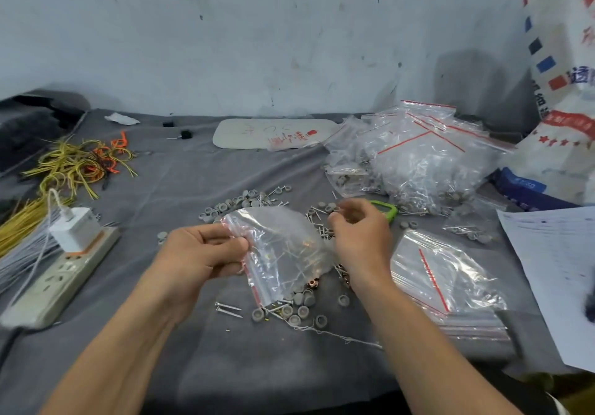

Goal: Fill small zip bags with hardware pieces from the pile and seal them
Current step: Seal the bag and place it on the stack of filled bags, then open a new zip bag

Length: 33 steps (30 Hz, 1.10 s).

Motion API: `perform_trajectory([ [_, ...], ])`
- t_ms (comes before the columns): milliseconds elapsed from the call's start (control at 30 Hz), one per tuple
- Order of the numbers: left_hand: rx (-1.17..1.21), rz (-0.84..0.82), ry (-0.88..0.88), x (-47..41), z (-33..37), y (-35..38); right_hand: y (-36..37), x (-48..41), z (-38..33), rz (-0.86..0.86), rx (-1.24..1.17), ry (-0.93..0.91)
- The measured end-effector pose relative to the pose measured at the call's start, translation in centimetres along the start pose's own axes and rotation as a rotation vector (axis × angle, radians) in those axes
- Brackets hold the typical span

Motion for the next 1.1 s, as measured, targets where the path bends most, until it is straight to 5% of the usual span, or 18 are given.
perform_trajectory([
  [67,-0.112,0.082,0.078,0.2,0.9,-0.7,-0.3,1.6,-2.7,0.074,0.129,-0.264],
  [133,-0.215,0.143,0.143,0.3,1.4,-1.0,2.1,3.5,-4.3,-0.170,-0.007,-0.373],
  [267,-0.387,0.210,0.203,0.0,1.5,-0.6,6.2,7.6,-5.5,-0.594,-0.287,-0.293],
  [600,-0.687,0.072,0.231,0.3,0.9,2.0,6.2,7.5,-6.1,-0.679,-0.307,-0.260],
  [1100,-0.155,-0.128,0.002,0.3,-1.1,3.2,5.8,6.8,-6.6,-0.697,-0.291,-0.295],
])
Point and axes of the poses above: each hand's wrist, its own x-axis away from the middle knuckle, its own y-axis out of the palm, z = x × y, the point moved 9 cm from there along -x, towards the middle knuckle, and after that the axes turned 15 degrees about x, right-handed, at the moved point
